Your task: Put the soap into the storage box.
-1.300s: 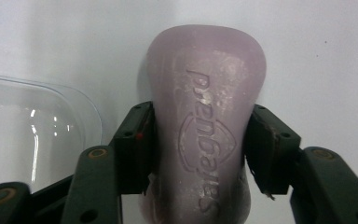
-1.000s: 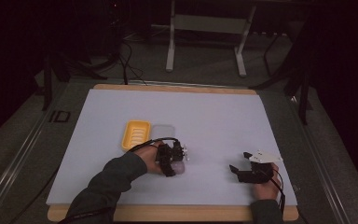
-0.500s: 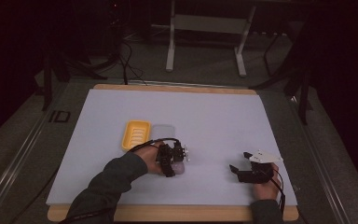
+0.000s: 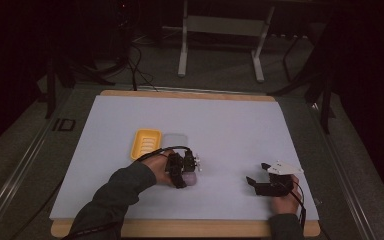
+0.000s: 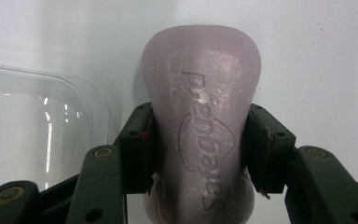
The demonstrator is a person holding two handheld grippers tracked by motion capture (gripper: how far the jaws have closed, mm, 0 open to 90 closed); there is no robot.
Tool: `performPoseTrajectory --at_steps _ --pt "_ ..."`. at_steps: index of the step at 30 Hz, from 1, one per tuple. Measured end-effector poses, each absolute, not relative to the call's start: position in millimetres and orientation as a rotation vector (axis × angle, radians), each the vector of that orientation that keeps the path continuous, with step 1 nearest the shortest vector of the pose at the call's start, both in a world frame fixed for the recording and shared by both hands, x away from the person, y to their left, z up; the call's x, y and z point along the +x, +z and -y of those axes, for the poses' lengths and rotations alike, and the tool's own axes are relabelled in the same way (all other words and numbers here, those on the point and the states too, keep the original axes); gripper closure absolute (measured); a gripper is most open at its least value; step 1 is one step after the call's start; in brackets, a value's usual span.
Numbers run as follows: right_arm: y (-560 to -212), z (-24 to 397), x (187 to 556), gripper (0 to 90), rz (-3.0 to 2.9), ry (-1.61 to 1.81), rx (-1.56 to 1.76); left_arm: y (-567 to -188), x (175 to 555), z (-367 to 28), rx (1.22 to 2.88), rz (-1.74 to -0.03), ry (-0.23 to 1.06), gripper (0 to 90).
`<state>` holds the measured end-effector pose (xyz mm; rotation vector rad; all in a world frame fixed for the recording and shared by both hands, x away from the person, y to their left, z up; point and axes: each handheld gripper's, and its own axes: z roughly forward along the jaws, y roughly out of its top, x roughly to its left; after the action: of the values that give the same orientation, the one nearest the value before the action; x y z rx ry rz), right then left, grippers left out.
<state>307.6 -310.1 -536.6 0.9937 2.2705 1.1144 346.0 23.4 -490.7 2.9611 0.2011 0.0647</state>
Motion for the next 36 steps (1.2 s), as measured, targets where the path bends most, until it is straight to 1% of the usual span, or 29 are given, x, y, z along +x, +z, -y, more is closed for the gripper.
performPoseTrajectory --at_steps 11,36 --pt "-536.6 310.1 307.6 17.7 -2.271 1.114 0.993 -483.6 346.7 -27.8 2.942 -0.21 0.105 49.8" --pt "-536.6 310.1 307.7 17.7 -2.27 1.116 0.995 -466.7 352.1 -42.5 2.908 -0.275 0.146 49.9"
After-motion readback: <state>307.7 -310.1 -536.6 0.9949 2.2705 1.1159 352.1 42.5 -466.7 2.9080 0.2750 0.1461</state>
